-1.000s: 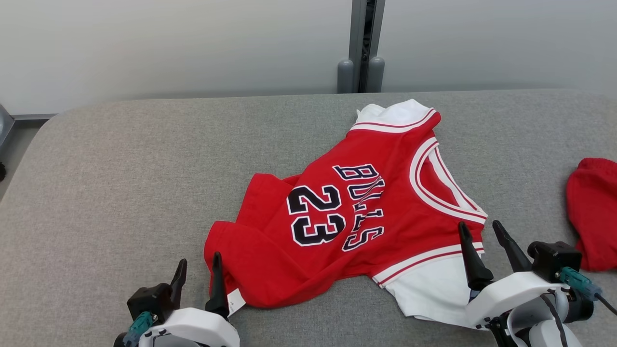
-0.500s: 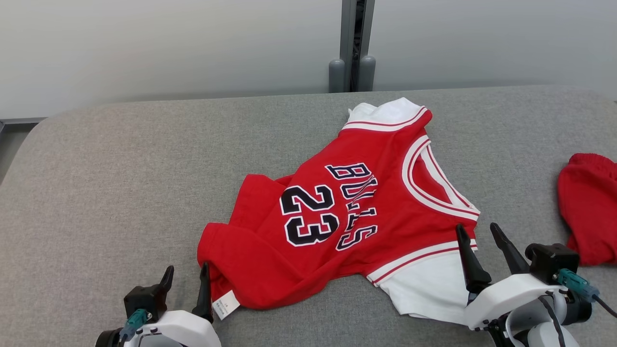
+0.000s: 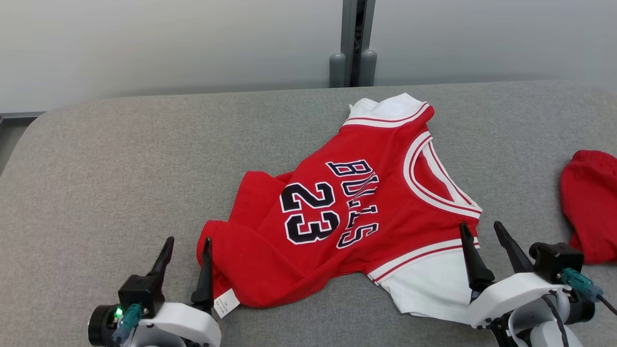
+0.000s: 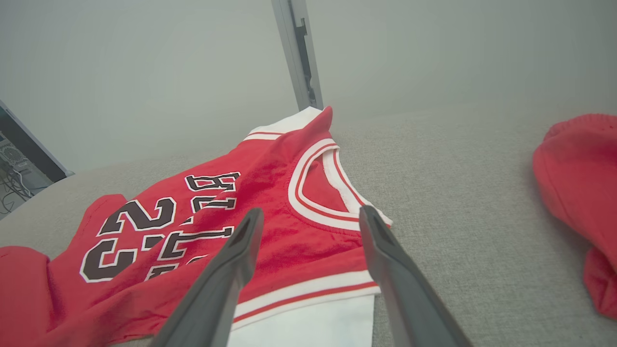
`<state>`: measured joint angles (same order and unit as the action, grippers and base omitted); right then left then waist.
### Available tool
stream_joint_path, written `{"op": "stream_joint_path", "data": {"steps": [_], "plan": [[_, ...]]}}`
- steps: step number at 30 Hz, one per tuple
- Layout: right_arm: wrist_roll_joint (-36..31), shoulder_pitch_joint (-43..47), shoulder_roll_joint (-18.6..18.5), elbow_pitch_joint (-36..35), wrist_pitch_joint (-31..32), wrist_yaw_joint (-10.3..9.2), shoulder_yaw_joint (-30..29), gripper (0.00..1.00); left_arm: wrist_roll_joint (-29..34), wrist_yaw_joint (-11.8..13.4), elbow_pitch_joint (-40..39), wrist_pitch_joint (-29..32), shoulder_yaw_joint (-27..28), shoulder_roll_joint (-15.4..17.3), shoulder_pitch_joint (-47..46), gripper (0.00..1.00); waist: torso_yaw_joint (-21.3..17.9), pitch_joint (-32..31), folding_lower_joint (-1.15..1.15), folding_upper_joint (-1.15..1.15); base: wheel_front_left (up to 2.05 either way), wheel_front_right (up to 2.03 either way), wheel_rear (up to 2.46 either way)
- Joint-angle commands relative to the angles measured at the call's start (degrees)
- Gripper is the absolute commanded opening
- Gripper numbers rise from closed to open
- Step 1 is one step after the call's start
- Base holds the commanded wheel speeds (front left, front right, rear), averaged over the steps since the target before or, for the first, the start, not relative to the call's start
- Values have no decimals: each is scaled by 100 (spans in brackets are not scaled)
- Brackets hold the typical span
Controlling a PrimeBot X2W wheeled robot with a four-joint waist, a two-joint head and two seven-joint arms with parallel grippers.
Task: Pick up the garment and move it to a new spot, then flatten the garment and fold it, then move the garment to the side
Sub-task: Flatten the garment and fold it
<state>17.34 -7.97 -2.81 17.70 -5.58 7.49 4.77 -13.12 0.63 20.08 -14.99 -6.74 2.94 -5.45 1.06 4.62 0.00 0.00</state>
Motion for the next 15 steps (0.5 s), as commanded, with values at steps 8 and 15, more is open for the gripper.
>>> {"op": "stream_joint_path", "data": {"steps": [8,15], "plan": [[-29,-48,-25,-58,24,1,11,100,608,-233,566,-20,-128,65,-19,100,-2,63,0,0,0,0,0],[-40,-64,-25,-63,9,1,4,100,849,-361,1104,-21,-126,223,-204,100,-15,112,0,0,0,0,0]]}}
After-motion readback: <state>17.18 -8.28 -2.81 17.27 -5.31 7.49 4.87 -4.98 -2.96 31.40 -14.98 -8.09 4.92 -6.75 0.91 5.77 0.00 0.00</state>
